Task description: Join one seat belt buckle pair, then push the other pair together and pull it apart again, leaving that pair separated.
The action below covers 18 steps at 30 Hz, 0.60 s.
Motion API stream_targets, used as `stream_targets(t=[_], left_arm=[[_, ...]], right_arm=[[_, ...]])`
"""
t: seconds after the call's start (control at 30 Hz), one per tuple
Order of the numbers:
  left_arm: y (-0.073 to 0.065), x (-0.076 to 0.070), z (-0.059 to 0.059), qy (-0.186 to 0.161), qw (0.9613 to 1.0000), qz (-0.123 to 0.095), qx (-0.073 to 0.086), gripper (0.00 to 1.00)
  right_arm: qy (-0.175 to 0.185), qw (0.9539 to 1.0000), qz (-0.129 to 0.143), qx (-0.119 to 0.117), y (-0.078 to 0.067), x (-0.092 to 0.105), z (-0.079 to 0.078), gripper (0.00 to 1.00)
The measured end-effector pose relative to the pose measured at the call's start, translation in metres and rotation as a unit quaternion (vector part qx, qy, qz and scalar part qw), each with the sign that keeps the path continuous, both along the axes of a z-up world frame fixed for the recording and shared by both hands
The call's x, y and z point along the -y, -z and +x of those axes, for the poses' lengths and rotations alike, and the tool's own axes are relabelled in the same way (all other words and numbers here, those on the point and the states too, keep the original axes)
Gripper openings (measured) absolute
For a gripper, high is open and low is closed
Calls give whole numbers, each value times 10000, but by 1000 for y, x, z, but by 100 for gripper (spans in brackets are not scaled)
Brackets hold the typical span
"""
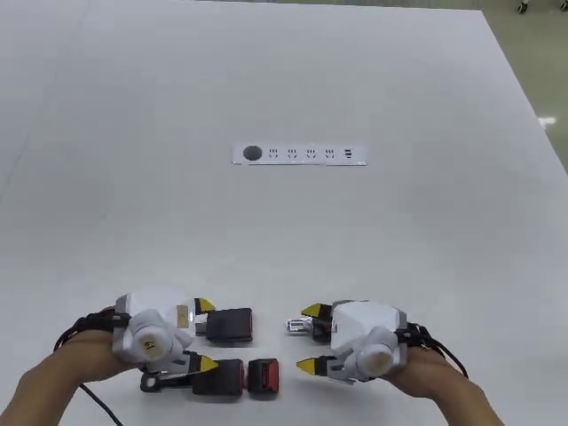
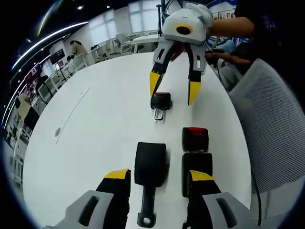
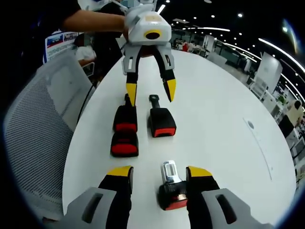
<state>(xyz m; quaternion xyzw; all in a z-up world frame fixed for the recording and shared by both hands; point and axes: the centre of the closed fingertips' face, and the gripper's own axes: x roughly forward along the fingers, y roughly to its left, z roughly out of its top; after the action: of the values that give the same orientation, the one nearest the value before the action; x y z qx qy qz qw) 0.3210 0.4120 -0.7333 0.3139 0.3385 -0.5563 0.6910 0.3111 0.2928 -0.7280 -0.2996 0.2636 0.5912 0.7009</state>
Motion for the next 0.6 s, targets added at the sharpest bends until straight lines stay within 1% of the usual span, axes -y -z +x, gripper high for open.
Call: stream_targets(t=[0.13, 0.2, 0.27, 0.4, 0.43, 0.5, 0.6], left_arm=[[2, 1, 6, -37, 10000, 21, -24, 49], [5, -2, 9, -29, 10000, 55, -44, 49], [7, 1, 10, -27, 9999, 68, -85, 49], [12, -1, 12, 2, 9998, 137, -171, 48], [14, -1, 12, 10, 9997, 156, -196, 48], [18, -1, 13, 36, 9995, 204, -240, 48], [23, -1, 14, 82, 9991, 257, -339, 48]], right_arm=[[47, 10000, -79, -32, 6, 10, 6, 42], [72, 9999, -129, -67, 11, 15, 9, 42], [86, 9998, -178, -99, 15, 20, 11, 41], [101, 9995, -264, -148, 23, 29, 16, 41], [104, 9994, -278, -159, 24, 31, 17, 40], [114, 9993, -317, -165, 21, 34, 17, 40], [112, 9991, -359, -209, 24, 38, 20, 39]])
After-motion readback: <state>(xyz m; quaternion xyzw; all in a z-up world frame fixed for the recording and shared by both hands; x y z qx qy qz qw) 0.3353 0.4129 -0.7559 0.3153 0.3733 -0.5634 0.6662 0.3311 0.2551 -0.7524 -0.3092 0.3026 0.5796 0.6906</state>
